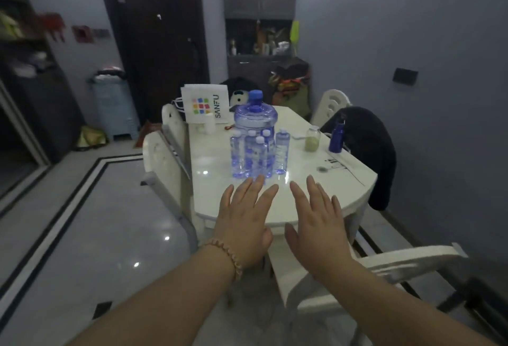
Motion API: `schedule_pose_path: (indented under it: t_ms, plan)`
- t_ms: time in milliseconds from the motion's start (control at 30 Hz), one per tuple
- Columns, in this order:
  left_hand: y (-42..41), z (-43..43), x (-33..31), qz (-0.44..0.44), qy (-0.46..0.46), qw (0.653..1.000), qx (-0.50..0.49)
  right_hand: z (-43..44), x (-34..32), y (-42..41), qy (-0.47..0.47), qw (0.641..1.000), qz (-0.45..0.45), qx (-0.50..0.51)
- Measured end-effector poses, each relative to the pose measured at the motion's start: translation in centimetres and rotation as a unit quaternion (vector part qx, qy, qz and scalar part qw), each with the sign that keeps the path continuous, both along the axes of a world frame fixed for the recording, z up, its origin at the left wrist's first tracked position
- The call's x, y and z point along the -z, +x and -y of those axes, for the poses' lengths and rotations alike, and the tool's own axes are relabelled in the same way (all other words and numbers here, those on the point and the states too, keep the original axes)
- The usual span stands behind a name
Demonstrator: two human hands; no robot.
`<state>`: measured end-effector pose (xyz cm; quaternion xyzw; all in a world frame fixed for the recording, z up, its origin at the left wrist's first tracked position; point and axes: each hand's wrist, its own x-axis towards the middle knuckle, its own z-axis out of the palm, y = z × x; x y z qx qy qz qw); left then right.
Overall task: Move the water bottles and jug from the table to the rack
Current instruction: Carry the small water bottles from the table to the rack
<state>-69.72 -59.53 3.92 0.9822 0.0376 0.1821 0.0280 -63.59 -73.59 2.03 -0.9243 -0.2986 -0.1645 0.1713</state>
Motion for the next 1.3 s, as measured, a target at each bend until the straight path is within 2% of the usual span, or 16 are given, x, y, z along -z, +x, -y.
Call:
schedule_pose_path:
  t_ms: [467, 633, 1000, 1133, 1300]
  plan:
    - [10.0, -19.8, 2.0, -0.069, 0.067, 0.995, 0.002, -19.4, 3.9, 10.8, -0.008, 0.997, -0.053, 0.048]
    - [14.4, -26.4, 2.4, -0.090, 0.057, 0.994, 0.000, -24.1, 4.3, 14.6, -0.037, 0.995, -0.058, 0.067]
    - [28.0, -35.1, 6.4, -0.114, 0.067, 0.971, 0.201, -30.7, 7.8, 20.4, -0.067, 0.955, -0.101, 0.270]
    - [33.0, -37.6, 7.9, -0.087, 0.065, 0.957, 0.269, -34.1, 9.0, 21.4, -0.075, 0.940, -0.119, 0.309]
    - [37.5, -36.9, 10.0, -0.066, 0.054, 0.952, 0.295, -35.3, 9.1, 23.9, -0.075, 0.933, -0.099, 0.337]
